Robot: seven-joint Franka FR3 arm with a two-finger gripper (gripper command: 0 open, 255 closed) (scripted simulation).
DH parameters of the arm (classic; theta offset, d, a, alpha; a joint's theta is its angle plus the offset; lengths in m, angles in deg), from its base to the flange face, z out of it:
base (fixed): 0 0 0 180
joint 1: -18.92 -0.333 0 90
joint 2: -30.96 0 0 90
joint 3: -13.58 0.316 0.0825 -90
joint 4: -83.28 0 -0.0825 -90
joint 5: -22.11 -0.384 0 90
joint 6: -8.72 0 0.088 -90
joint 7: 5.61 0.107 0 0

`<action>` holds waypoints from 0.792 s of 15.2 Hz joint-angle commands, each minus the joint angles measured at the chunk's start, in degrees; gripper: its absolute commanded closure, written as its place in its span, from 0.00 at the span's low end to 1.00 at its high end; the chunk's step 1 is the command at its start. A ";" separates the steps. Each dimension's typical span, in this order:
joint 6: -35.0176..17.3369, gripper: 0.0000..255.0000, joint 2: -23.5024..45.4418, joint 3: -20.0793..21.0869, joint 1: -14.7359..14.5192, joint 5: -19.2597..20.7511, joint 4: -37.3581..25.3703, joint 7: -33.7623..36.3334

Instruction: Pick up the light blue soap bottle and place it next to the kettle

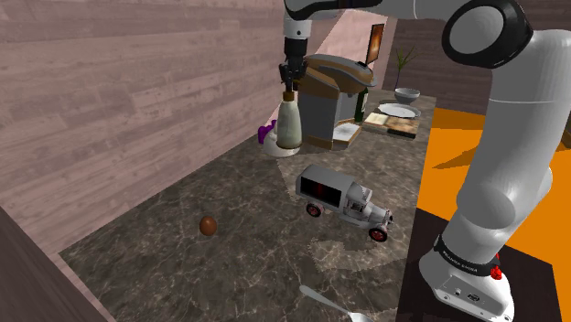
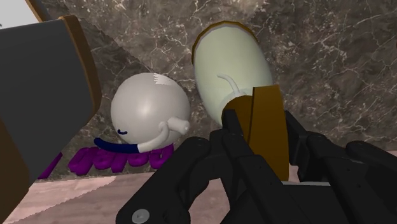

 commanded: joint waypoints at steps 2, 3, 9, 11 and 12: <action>-2.50 1.00 -0.41 -0.06 0.18 -0.11 2.83 -0.15; -3.33 1.00 -0.54 -0.07 0.22 -0.14 3.78 -0.17; -8.12 1.00 -0.96 -0.14 0.40 -0.24 8.98 -0.27; -9.66 1.00 -0.98 -0.16 0.44 -0.24 10.54 -0.28; -10.43 1.00 -0.96 -0.17 0.46 -0.23 11.30 -0.28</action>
